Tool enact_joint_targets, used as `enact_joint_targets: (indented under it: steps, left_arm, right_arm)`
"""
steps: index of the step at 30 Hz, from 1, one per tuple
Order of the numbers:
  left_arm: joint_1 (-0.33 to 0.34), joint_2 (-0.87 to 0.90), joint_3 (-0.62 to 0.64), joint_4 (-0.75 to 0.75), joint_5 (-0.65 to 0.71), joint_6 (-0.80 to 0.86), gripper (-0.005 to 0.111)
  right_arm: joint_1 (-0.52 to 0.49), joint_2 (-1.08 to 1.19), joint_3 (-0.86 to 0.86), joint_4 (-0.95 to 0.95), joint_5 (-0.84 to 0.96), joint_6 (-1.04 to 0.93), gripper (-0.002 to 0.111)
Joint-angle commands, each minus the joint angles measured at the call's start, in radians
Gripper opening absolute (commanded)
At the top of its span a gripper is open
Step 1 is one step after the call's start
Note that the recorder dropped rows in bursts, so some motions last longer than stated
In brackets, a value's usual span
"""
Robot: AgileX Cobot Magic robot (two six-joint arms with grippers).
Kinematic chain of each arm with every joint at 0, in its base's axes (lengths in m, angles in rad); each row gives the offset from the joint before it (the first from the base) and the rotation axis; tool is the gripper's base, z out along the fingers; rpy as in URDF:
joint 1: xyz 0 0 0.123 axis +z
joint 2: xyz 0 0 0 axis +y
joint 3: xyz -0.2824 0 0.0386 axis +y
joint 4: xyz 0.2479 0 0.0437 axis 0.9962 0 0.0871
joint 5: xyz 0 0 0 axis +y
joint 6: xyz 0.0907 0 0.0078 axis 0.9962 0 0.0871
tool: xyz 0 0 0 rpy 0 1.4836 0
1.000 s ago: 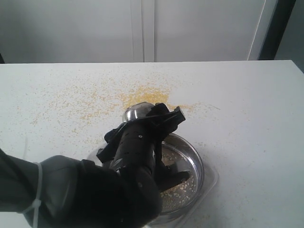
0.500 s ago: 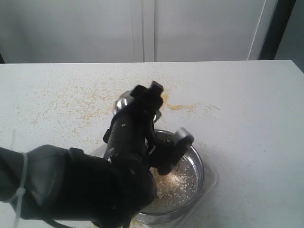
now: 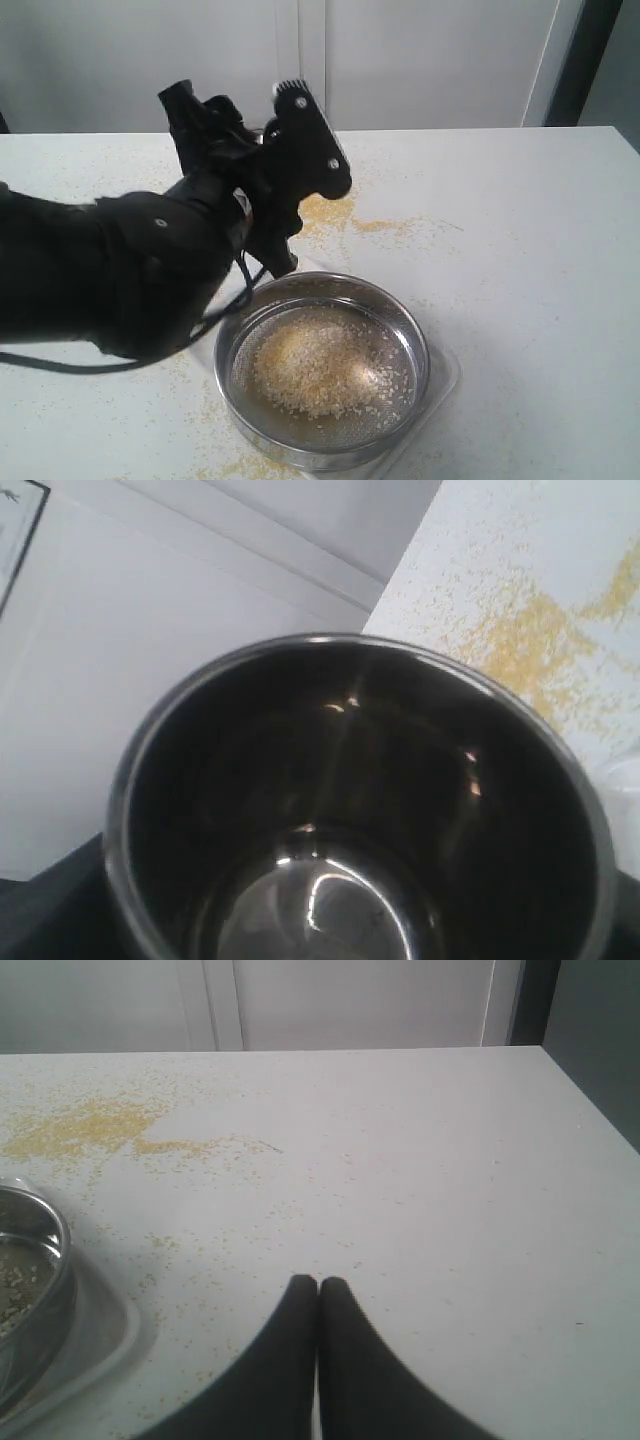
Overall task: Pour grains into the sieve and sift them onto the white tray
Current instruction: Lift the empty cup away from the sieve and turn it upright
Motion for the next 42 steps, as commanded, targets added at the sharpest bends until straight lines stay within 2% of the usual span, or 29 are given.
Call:
enact_joint_targets:
  steps: [1,4,7,15,22,26,28,29,30,31,32,34,35,37,38,42]
  left_arm:
    - [0.098,-0.052,0.016,0.013,-0.095,-0.243,0.000]
    - [0.180,-0.071,0.033,0.013,-0.211,-0.346,0.000]
    - [0.244,-0.075,0.035,0.013,-0.252,-0.472,0.000]
    - [0.360,-0.075,0.035,0.013,-0.466,-0.485,0.000]
    - [0.399,-0.077,0.035,0.013,-0.586,-0.371,0.000]
    - [0.399,-0.083,0.035,0.013,-0.771,-0.194,0.000]
    - [0.404,-0.083,0.035,-0.118,-0.892,-0.001,0.000]
    - [0.429,-0.083,0.037,-0.312,-1.053,0.186,0.000]
    - [0.444,-0.083,0.040,-0.415,-1.133,0.274,0.000]
    - [0.462,-0.083,0.042,-0.580,-1.178,0.387,0.000]
    - [0.466,-0.083,0.042,-0.704,-1.118,0.503,0.000]
    - [0.470,-0.083,0.042,-0.726,-1.057,0.567,0.000]
    - [0.470,-0.083,0.042,-0.733,-1.056,0.582,0.000]
    - [0.502,-0.076,0.063,-0.846,-1.106,0.640,0.000]
    - [0.546,-0.062,0.098,-1.001,-1.193,0.664,0.000]
    - [0.624,-0.053,0.197,-1.161,-1.395,0.772,0.000]
  right_arm:
    - [0.006,-0.006,0.006,0.000,-0.011,0.000,0.000]
    - [0.006,-0.006,0.006,0.000,-0.011,0.000,0.000]
    - [0.006,-0.006,0.006,0.000,-0.011,0.000,0.000]
    - [0.006,-0.006,0.006,0.000,-0.011,0.000,0.000]
    - [0.006,-0.006,0.006,0.000,-0.011,0.000,0.000]
    - [0.006,-0.006,0.006,0.000,-0.011,0.000,0.000]
    - [0.006,-0.006,0.006,0.000,-0.011,0.000,0.000]
    - [0.006,-0.006,0.006,0.000,-0.011,0.000,0.000]
    - [0.006,-0.006,0.006,0.000,-0.011,0.000,0.000]
    - [0.006,-0.006,0.006,0.000,-0.011,0.000,0.000]
    - [0.006,-0.006,0.006,0.000,-0.011,0.000,0.000]
    - [0.006,-0.006,0.006,0.000,-0.011,0.000,0.000]
    - [0.006,-0.006,0.006,0.000,-0.011,0.000,0.000]
    - [0.006,-0.006,0.006,0.000,-0.011,0.000,0.000]
    - [0.006,-0.006,0.006,0.000,-0.011,0.000,0.000]
    - [0.006,-0.006,0.006,0.000,-0.011,0.000,0.000]
